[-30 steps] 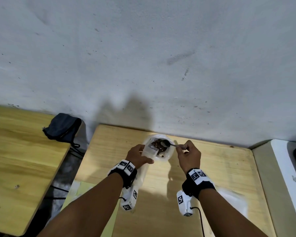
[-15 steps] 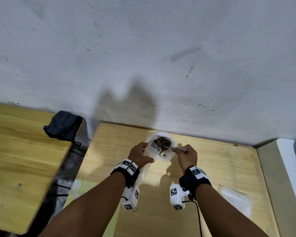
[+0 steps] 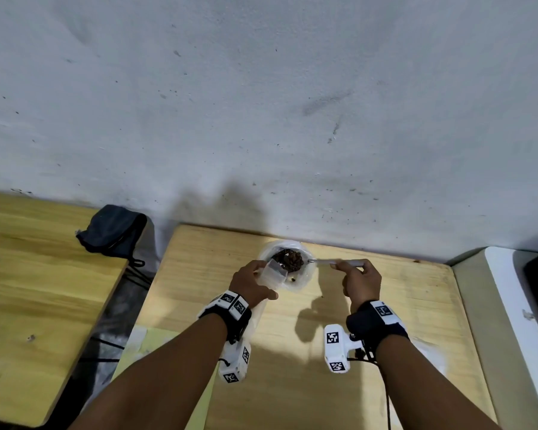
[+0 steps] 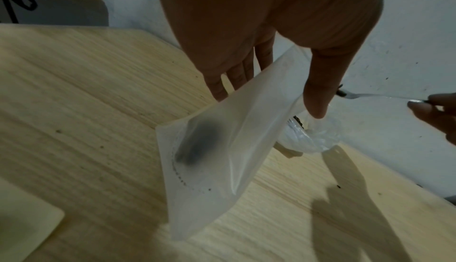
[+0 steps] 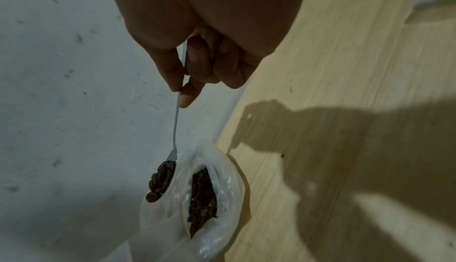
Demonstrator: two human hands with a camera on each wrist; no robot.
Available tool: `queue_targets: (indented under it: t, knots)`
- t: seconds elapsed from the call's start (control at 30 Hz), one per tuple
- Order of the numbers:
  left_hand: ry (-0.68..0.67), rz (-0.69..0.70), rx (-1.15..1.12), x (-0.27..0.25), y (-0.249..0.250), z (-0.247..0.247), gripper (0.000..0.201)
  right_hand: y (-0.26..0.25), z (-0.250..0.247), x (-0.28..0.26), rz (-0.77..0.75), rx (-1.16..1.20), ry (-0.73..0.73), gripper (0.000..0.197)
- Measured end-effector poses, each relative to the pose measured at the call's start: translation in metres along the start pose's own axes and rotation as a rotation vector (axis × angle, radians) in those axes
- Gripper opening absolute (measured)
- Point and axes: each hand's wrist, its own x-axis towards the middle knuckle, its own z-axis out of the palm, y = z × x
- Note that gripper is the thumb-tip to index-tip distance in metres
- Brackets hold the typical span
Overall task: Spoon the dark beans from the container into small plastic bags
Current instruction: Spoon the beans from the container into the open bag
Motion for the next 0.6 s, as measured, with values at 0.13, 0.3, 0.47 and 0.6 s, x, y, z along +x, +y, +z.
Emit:
queue_targets:
  t: [0.13,0.3,0.47,0.6]
  knots:
    - [0.006,0.0,0.003,-0.002,0.002,0.002,0.08,-0.012,-0.002,-0.008,-0.09,-0.008,-0.053,0.014]
    - [0.02,-0.005,-0.02,-0.004,0.007,0.004,0.076,-0.012,0.01,-0.015,-0.249,-0.152,-0.147,0.027]
    - [0.012,-0.027,-0.041,-0.005,0.01,0.003,0.08,-0.015,0.025,-0.026,-0.456,-0.331,-0.292,0.032]
    - [0.008,-0.038,-0.072,-0.004,0.009,0.003,0.09,-0.016,0.022,-0.024,-0.437,-0.253,-0.184,0.032]
